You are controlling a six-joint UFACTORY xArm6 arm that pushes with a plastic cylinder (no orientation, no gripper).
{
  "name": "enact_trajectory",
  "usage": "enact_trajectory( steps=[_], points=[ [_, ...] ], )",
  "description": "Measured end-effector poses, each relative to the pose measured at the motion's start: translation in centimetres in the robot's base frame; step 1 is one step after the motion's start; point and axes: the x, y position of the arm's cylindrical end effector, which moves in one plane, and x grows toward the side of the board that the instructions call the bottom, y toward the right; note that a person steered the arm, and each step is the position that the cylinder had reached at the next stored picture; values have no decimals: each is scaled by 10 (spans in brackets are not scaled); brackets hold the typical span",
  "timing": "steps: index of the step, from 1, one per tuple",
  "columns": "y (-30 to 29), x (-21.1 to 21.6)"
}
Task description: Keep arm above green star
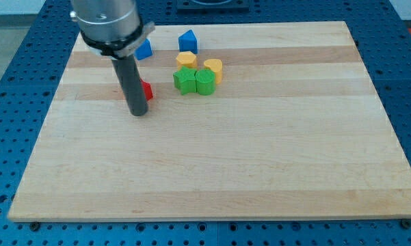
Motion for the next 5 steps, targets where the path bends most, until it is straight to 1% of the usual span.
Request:
enact_trajectory(
  steps=[1, 2, 3, 4, 5],
  points=[
    [50, 7],
    [57, -22],
    [42, -43],
    [33, -49],
    [31, -69]
  ],
)
